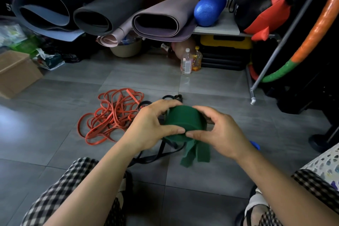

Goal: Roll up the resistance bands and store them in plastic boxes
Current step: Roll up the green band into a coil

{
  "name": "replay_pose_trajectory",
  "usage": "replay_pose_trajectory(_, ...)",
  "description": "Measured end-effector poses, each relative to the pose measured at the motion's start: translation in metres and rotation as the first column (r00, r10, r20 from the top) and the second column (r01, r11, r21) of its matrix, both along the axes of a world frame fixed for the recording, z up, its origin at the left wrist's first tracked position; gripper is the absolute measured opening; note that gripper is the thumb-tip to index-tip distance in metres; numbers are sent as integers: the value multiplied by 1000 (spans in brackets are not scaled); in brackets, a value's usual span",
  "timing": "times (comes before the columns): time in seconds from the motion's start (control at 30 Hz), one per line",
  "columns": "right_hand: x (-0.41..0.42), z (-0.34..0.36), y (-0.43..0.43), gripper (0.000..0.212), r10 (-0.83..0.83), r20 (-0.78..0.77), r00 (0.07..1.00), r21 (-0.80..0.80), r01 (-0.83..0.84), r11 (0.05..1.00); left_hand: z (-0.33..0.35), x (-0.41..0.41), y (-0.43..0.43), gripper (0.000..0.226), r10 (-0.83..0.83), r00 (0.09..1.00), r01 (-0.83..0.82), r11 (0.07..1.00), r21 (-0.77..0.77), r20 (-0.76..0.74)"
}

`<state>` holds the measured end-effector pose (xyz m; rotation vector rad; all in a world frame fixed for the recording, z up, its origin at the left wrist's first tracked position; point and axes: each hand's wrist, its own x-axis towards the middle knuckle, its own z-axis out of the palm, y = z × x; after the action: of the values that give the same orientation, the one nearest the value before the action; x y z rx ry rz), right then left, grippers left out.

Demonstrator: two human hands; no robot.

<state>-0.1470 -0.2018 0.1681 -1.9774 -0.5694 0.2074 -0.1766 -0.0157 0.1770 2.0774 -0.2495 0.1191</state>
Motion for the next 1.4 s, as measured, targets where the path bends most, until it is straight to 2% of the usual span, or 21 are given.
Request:
replay_pose_trajectory(0.1,4,0,-1,56,32,-150,988,242,5,970,3,-3,-2,50,18,997,-42,940,-339,-73)
replay_pose_trajectory(0.2,6,-4,1,61,53,-234,971,357,36,933,10,-6,-6,42,3,994,-72,770,-634,-108)
replay_pose_trajectory(0.37,-3,-3,12,49,52,-255,965,532,96,841,7,-7,-16,40,38,982,-175,546,-819,-185)
replay_pose_trajectory(0.47,-4,-2,14,40,44,-265,963,553,114,825,-2,-7,-22,39,43,965,-248,466,-849,-258)
replay_pose_trajectory(0.57,0,-3,11,34,53,-251,967,491,80,868,-5,-6,-18,44,-55,949,-251,466,-848,-312)
replay_pose_trajectory(0.6,2,-3,8,34,46,-254,966,466,81,881,-4,-5,-14,46,-98,938,-241,507,-828,-333)
replay_pose_trajectory(0.63,4,-5,6,35,31,-254,967,436,86,896,-3,-3,-8,47,-102,931,-222,602,-767,-349)
replay_pose_trajectory(0.67,5,-6,4,39,12,-240,971,385,83,919,-2,-2,-2,50,-57,939,-182,755,-629,-340)
replay_pose_trajectory(0.7,5,-7,3,44,-3,-210,978,309,69,949,-1,0,4,56,-3,954,-133,893,-430,-301)
replay_pose_trajectory(0.73,4,-7,3,46,-6,-174,985,221,45,974,0,1,8,64,24,965,-90,966,-244,-262)
replay_pose_trajectory(0.77,2,-7,3,44,0,-137,991,139,19,990,0,1,9,70,14,973,-45,991,-128,-232)
replay_pose_trajectory(0.8,0,-7,4,42,12,-104,995,72,-4,997,1,0,9,69,-18,974,-3,996,-94,-227)
replay_pose_trajectory(0.87,-2,-4,5,42,33,-94,995,48,-29,998,2,-2,5,53,-38,973,2,988,-157,-229)
replay_pose_trajectory(0.97,-1,0,5,46,55,-217,975,291,11,957,5,-5,0,45,-6,980,-72,923,-379,-201)
replay_pose_trajectory(1.03,0,1,5,47,46,-261,964,413,69,908,6,-5,-3,48,7,977,-130,815,-565,-214)
replay_pose_trajectory(1.1,-3,0,8,43,23,-264,964,466,106,878,8,-5,-6,49,5,972,-169,707,-687,-234)
replay_pose_trajectory(1.2,-5,0,11,42,11,-268,963,511,133,850,7,-5,-12,49,12,972,-194,618,-762,-237)
replay_pose_trajectory(1.3,-7,1,15,43,16,-267,964,556,141,819,2,-7,-18,39,14,968,-216,552,-805,-250)
replay_pose_trajectory(1.4,-5,-1,14,39,23,-262,965,560,133,818,-2,-7,-22,40,-44,954,-237,494,-836,-297)
